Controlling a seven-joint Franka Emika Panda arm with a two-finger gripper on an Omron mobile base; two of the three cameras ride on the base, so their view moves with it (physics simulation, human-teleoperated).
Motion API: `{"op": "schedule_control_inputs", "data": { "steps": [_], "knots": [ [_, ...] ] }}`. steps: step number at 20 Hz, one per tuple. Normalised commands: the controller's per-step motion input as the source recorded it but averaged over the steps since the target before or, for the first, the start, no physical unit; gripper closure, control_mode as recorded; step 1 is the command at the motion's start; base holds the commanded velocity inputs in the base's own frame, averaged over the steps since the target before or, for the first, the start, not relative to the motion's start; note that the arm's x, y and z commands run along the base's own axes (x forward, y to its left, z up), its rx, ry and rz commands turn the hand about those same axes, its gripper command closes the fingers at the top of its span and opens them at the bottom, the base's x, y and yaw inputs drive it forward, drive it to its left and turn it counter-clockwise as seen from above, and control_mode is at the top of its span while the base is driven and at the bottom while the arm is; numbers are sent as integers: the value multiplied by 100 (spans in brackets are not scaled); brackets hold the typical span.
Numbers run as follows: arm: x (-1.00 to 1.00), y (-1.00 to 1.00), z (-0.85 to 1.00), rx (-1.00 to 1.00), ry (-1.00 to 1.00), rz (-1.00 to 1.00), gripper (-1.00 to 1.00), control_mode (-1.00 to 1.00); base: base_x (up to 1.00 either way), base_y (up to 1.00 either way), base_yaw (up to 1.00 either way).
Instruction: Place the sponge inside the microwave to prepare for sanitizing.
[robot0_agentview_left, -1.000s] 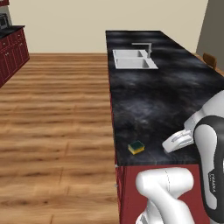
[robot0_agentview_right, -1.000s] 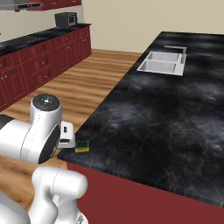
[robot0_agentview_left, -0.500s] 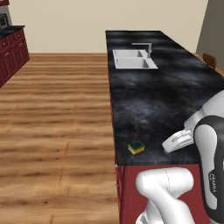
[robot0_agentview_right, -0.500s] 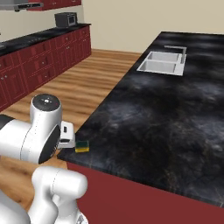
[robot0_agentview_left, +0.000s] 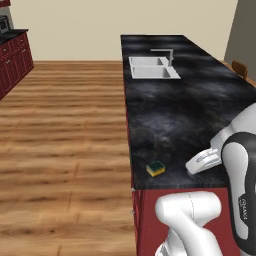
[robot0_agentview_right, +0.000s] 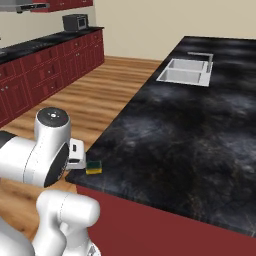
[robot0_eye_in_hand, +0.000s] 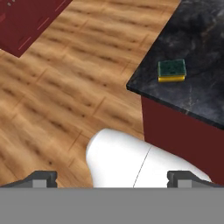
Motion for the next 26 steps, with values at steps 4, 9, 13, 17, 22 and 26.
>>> {"op": "schedule_control_inputs", "data": {
  "steps": [4, 9, 13, 17, 22, 26],
  "knots": [
    [38, 7, 0, -3, 6, -4, -100, -100, 0, 0, 0],
    [62, 10, 0, -8, 24, -11, -100, -100, 0, 0, 0],
    [62, 3, -11, -9, 31, -9, -100, -100, 0, 0, 0],
    [65, 0, -26, -8, 32, 0, -100, -100, 0, 0, 0],
    [32, -6, -34, -3, 17, 0, -100, -100, 0, 0, 0],
    [30, 1, -34, -1, 12, -7, -100, -100, 0, 0, 0]
  ]
}}
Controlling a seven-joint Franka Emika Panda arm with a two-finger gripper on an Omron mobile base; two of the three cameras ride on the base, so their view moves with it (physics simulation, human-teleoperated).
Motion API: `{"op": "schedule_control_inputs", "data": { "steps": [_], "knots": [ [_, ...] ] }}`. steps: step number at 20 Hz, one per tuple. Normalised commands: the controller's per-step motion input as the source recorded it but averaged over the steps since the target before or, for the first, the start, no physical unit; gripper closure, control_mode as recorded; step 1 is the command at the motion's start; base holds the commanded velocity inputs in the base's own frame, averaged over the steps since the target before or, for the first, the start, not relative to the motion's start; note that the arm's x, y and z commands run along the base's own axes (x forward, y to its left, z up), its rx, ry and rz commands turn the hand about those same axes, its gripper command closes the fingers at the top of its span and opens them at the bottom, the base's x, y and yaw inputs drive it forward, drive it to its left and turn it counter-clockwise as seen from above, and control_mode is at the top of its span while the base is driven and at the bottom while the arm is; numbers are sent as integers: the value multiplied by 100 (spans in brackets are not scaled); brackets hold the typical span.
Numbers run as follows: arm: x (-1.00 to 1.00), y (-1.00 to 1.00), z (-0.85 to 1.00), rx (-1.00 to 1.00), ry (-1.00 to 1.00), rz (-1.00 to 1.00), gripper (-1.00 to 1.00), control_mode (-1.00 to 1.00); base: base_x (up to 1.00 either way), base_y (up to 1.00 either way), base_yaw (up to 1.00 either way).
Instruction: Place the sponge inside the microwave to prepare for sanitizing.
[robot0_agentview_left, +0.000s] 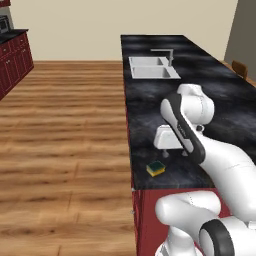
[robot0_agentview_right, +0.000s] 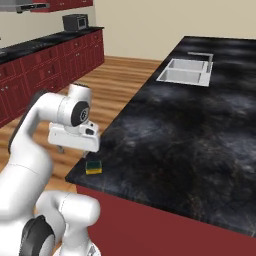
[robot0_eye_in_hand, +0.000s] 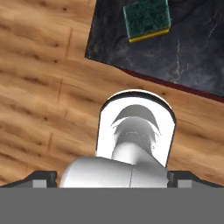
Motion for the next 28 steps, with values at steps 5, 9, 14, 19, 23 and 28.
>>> {"op": "schedule_control_inputs", "data": {
  "steps": [5, 9, 14, 19, 23, 28],
  "knots": [
    [26, 0, -28, -3, 4, -3, -100, -100, 0, 0, 0],
    [15, 7, -26, -18, 0, -1, -100, -100, 0, 0, 0],
    [10, 6, -24, -12, -5, -12, -100, -100, 0, 0, 0],
    [23, 5, -18, -1, -4, -23, -100, -100, 0, 0, 0],
    [20, 5, -20, -3, -8, -34, -100, -100, 0, 0, 0],
    [21, 1, -21, -8, -9, -22, -100, -100, 0, 0, 0]
  ]
}}
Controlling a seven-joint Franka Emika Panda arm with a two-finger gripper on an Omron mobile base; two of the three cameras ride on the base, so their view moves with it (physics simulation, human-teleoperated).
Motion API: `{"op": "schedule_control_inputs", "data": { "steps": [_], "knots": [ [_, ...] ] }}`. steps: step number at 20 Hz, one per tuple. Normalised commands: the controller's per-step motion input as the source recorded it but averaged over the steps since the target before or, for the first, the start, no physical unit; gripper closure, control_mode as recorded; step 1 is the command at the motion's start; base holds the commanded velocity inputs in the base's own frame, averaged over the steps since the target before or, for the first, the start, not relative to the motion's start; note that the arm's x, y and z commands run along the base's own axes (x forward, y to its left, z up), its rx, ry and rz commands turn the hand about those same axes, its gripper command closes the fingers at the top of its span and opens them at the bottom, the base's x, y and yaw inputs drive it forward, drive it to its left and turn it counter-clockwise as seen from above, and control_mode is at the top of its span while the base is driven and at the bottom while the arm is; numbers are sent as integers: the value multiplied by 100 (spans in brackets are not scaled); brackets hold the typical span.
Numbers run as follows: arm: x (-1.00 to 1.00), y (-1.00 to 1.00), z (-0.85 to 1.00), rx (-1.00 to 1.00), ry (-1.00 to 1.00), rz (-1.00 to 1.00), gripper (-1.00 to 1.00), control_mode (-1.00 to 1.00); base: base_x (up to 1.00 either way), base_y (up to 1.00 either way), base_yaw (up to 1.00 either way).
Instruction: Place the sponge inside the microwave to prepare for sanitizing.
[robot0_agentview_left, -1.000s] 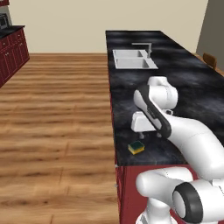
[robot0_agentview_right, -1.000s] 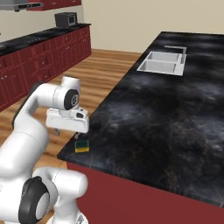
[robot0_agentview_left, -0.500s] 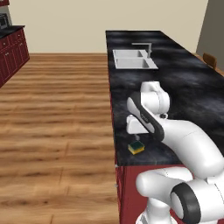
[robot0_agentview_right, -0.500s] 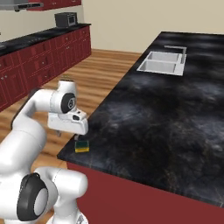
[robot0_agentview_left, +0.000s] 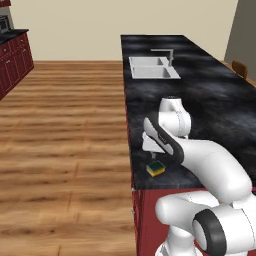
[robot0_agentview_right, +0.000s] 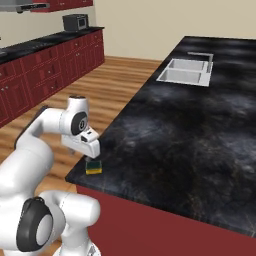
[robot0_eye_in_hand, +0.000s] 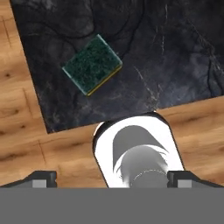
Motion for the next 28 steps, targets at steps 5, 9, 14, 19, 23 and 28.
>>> {"op": "schedule_control_inputs", "data": {
  "steps": [5, 9, 14, 19, 23, 28],
  "knots": [
    [12, 0, -21, -7, -3, -19, -100, -100, 0, 0, 0],
    [26, -6, -16, 0, 0, -20, -100, -100, 0, 0, 0],
    [19, -3, -20, 0, 0, -21, -100, -100, 0, 0, 0],
    [25, 0, -21, 0, -10, -21, -100, -100, 0, 0, 0],
    [32, 0, -19, 0, -10, -19, -100, -100, 0, 0, 0],
    [13, 0, -20, 0, -5, -19, -100, -100, 0, 0, 0]
  ]
}}
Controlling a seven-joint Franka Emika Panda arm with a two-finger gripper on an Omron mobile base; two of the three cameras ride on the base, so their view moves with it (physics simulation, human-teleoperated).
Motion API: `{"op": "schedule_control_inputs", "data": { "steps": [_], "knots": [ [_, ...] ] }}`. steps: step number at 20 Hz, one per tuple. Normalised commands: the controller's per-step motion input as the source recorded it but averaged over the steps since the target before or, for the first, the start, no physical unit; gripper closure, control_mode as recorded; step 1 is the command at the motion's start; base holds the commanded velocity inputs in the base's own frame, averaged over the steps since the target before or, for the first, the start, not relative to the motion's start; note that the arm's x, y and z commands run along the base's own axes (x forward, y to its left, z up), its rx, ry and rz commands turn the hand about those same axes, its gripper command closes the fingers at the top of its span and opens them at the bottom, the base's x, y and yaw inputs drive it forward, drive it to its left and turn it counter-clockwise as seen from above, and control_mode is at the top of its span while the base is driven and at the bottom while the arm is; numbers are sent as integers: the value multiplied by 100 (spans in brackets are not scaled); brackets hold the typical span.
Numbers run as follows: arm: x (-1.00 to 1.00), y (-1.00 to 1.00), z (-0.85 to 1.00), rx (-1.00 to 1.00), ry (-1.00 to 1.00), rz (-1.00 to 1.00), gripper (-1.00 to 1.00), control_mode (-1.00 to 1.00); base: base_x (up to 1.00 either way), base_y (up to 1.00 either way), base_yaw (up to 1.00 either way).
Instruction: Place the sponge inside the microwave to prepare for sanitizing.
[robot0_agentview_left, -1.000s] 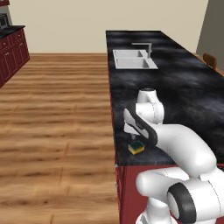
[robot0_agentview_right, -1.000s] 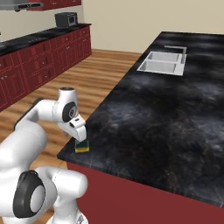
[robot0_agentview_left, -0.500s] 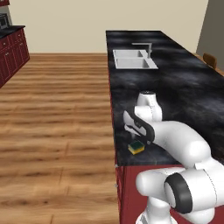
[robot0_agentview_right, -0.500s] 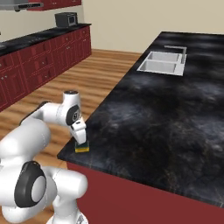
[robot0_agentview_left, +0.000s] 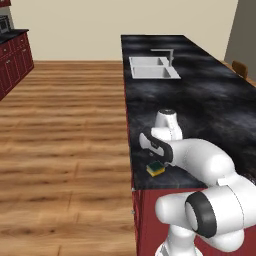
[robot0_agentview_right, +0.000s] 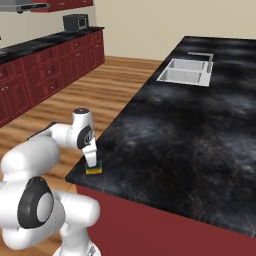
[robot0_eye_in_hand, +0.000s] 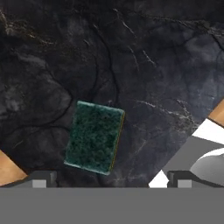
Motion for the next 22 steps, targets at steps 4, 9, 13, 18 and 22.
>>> {"op": "schedule_control_inputs", "data": {
  "steps": [4, 9, 13, 18, 22],
  "knots": [
    [2, 0, -26, 0, 0, -21, -100, -100, 0, 0, 0],
    [7, 0, -15, 0, 1, -18, -100, -100, 0, 0, 0],
    [7, 0, -16, 0, 0, -14, -100, -100, 0, 0, 0],
    [15, -1, -19, 4, 5, -6, -100, -100, 0, 0, 0],
    [9, 0, -23, 5, 9, -1, -100, -100, 0, 0, 0]
  ]
}}
